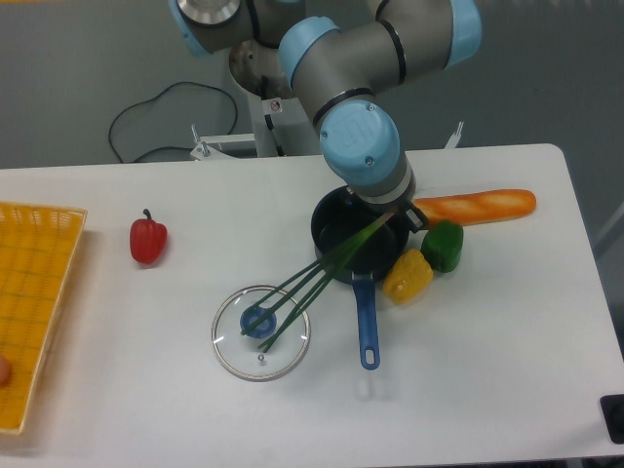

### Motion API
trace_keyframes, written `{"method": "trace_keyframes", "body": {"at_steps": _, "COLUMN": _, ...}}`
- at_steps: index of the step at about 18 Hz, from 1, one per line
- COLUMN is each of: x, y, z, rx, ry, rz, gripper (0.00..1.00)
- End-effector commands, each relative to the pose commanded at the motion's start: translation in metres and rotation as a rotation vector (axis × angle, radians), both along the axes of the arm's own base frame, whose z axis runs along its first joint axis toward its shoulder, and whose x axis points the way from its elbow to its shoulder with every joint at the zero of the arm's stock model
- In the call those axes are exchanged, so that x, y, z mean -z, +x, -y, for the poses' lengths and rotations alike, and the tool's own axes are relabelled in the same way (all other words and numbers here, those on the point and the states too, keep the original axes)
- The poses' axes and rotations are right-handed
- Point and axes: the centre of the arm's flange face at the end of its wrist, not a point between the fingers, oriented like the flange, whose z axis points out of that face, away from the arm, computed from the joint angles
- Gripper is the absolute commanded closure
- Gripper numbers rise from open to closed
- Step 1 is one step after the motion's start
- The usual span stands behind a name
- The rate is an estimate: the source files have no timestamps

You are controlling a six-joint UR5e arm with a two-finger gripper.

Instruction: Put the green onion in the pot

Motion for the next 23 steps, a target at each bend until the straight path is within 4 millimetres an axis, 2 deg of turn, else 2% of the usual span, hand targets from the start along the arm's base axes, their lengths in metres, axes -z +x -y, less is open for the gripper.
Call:
{"method": "trace_keyframes", "body": {"at_steps": 7, "x": 0.000, "y": -0.006, "z": 0.012, "rx": 0.036, "ry": -0.050, "rz": -0.001, "gripper": 0.79}}
{"method": "trace_keyframes", "body": {"at_steps": 16, "x": 0.001, "y": 0.000, "z": 0.027, "rx": 0.041, "ry": -0.067, "rz": 0.018, "gripper": 0.79}}
{"method": "trace_keyframes", "body": {"at_steps": 19, "x": -0.010, "y": -0.005, "z": 0.039, "rx": 0.070, "ry": -0.070, "rz": 0.032, "gripper": 0.79}}
{"method": "trace_keyframes", "body": {"at_steps": 23, "x": -0.009, "y": -0.008, "z": 0.045, "rx": 0.066, "ry": -0.079, "rz": 0.037, "gripper": 0.79}}
